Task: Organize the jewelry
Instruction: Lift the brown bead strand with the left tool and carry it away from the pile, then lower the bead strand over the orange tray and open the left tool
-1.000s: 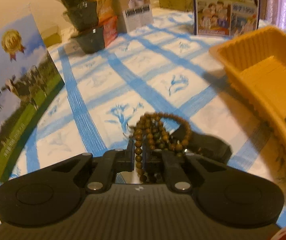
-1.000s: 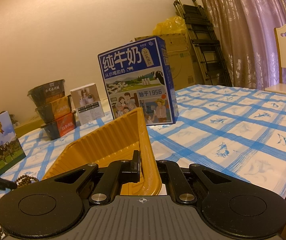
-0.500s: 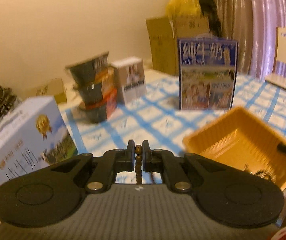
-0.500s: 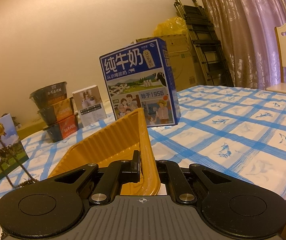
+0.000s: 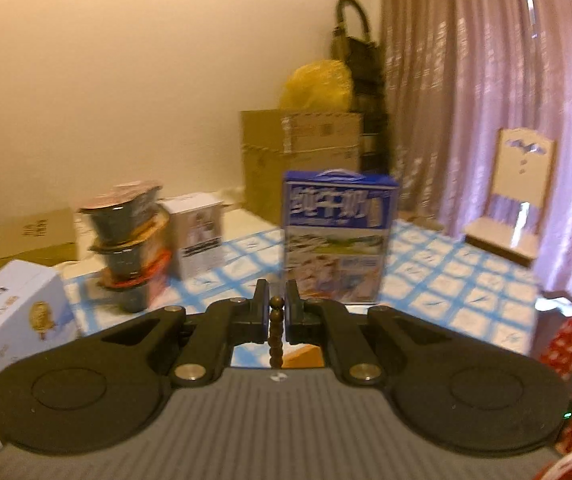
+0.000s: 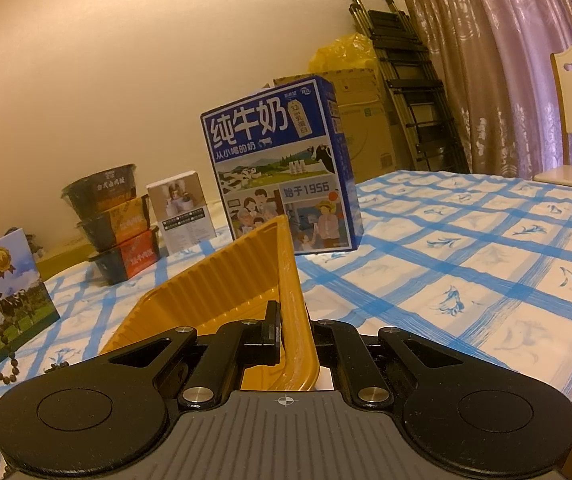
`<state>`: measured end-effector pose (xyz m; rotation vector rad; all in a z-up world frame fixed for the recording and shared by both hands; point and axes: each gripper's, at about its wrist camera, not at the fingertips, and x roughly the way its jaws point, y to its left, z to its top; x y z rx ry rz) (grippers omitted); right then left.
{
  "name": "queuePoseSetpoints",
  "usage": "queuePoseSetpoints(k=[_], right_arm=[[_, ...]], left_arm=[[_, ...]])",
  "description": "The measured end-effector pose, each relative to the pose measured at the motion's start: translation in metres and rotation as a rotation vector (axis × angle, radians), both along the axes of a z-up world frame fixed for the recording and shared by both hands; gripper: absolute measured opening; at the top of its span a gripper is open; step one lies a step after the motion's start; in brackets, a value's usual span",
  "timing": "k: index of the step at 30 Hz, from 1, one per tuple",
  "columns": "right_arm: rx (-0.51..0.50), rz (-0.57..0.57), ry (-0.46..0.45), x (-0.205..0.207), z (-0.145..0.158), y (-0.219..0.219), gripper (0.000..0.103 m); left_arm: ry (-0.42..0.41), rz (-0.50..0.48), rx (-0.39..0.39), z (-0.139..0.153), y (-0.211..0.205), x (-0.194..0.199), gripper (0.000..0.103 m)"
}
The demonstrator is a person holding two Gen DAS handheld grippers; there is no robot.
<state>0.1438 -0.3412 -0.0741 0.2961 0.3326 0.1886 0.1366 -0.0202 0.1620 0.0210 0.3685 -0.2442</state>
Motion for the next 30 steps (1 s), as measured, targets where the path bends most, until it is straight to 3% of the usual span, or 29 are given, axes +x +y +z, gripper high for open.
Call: queuePoseSetpoints(k=[11,18,30], right_arm=[[-0.001,0.001,0.001,-0.001,0.003,0.004,0.007],[0.000,0.002,0.002,-0.001,0.004,0.005,0.007],[0.003,0.003,0.007,-0.001,0.003,0.006,0.007]], left_arm=[[0.045,-0.211,-0.140,-0.008,-0.067,0.011,0.006],[0.096,-0.274,-0.224,-0.025,-0.099,0.026,0.006],[0.338,-0.239,-0.270,-0.113,-0.121,0.061,0.006]])
